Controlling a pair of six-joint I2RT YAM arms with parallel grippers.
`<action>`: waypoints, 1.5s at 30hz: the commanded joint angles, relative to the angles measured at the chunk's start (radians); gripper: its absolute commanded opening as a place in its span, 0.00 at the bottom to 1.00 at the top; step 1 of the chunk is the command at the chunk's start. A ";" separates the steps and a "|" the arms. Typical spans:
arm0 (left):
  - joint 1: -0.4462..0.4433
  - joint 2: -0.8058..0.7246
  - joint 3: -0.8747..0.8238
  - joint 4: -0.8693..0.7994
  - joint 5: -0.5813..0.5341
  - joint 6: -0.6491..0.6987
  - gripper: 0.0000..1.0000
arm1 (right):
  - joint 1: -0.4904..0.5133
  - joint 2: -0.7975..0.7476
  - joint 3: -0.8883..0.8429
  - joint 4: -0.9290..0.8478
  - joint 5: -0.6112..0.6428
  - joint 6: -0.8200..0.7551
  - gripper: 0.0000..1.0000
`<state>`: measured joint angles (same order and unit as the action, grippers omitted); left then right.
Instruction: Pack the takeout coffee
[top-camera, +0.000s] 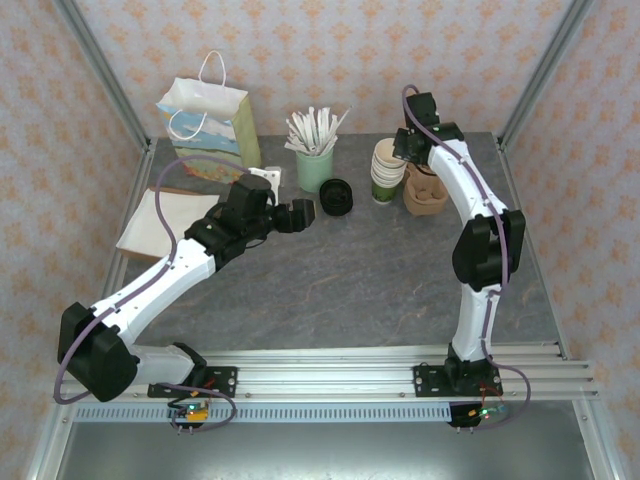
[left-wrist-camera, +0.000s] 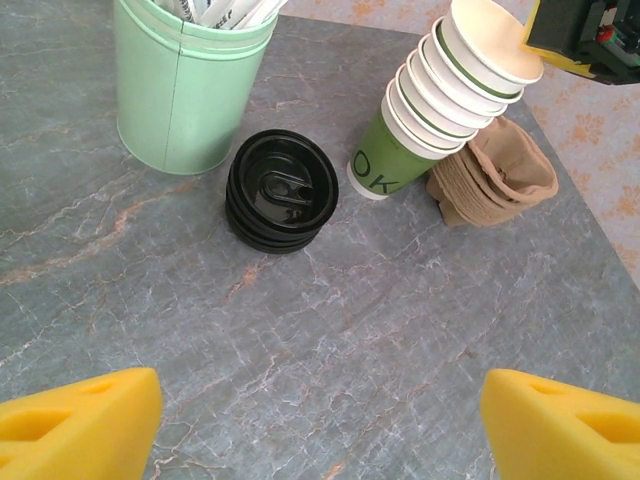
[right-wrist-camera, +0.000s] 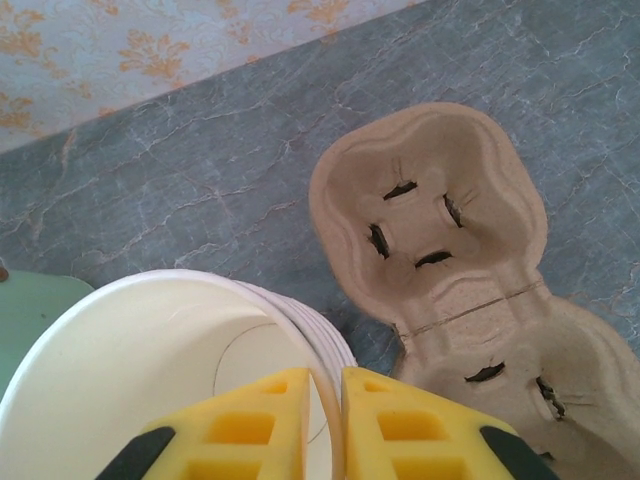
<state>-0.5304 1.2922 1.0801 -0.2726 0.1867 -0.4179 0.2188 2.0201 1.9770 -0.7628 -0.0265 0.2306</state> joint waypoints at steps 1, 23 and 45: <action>-0.008 -0.004 0.025 0.009 -0.005 0.017 0.84 | -0.006 0.012 0.036 -0.042 0.005 -0.017 0.15; -0.007 -0.042 0.022 -0.021 -0.050 -0.014 0.83 | -0.006 -0.138 0.107 -0.089 -0.061 -0.004 0.05; -0.003 -0.279 -0.060 -0.241 -0.344 -0.055 0.85 | 0.357 -0.677 -0.689 0.216 -0.148 0.065 0.03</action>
<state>-0.5304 1.0515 1.0550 -0.4515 -0.0677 -0.4503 0.5117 1.3453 1.3964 -0.6769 -0.1650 0.2493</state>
